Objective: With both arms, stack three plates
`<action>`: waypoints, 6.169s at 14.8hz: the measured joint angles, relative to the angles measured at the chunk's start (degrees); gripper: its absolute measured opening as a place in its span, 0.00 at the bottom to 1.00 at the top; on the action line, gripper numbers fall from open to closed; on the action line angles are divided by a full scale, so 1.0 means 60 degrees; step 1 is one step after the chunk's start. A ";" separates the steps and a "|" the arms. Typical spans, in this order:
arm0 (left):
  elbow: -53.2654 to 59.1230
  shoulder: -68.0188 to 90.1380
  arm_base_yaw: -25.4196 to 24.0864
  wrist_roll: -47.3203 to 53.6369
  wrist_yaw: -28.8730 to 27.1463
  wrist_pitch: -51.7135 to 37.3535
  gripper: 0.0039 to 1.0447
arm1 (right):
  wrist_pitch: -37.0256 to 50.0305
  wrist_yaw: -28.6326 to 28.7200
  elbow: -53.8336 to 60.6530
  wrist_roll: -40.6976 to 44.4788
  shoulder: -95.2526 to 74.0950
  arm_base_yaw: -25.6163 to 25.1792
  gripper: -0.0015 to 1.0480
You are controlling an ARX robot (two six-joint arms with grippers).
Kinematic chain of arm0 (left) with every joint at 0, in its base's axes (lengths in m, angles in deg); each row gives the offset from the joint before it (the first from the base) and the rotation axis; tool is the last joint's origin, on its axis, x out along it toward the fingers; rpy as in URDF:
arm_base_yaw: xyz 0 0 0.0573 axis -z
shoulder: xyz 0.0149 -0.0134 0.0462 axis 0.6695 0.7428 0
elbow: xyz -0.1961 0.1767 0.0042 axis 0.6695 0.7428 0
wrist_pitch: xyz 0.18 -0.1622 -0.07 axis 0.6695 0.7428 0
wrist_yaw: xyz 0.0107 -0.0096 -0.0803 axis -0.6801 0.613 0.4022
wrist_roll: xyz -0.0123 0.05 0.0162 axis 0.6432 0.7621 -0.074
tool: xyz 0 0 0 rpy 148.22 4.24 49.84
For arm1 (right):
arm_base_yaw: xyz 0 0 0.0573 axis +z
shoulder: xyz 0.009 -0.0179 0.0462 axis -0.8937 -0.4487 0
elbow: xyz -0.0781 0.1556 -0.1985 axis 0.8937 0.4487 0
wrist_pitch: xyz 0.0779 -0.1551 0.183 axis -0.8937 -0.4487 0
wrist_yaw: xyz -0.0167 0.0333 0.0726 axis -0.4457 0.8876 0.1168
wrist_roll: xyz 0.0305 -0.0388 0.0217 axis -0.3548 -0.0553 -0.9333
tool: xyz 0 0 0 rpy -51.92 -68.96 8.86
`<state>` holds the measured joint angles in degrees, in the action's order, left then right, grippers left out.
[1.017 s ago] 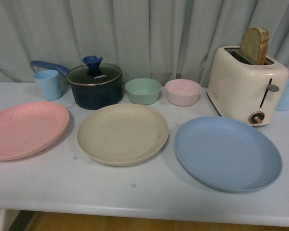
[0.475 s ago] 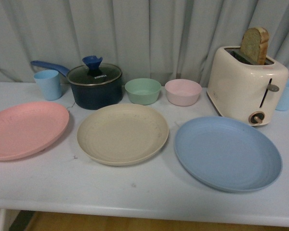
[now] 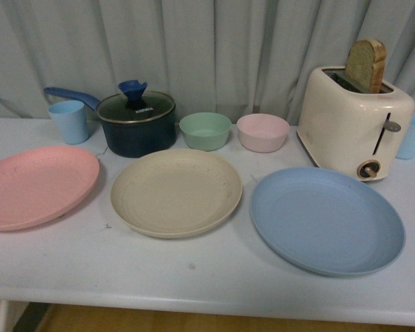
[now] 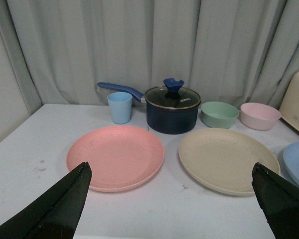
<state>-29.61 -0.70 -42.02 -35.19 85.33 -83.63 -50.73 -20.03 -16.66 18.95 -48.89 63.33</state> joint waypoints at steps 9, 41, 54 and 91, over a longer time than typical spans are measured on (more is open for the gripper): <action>-0.3002 0.9967 -0.0882 -0.0113 -0.1690 -0.6961 0.94 | -0.0004 0.0004 0.0000 0.0004 0.0000 0.0000 0.94; -1.1861 2.2396 -0.3275 0.0372 0.0455 -0.3836 0.27 | 0.0000 0.0000 0.0000 0.0004 0.0000 0.0000 0.94; -0.9963 1.8087 -0.3177 0.1384 0.0503 -0.3912 0.02 | 0.0000 0.0000 0.0000 0.0004 0.0000 0.0000 0.94; -0.5031 1.4735 0.0878 -0.0386 -0.0812 -0.9916 0.57 | 0.0000 0.0000 0.0000 0.0004 0.0000 0.0000 0.94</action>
<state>-59.80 87.71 -36.75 -37.51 80.46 -143.12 -50.73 -20.03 -16.66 18.97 -48.89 63.33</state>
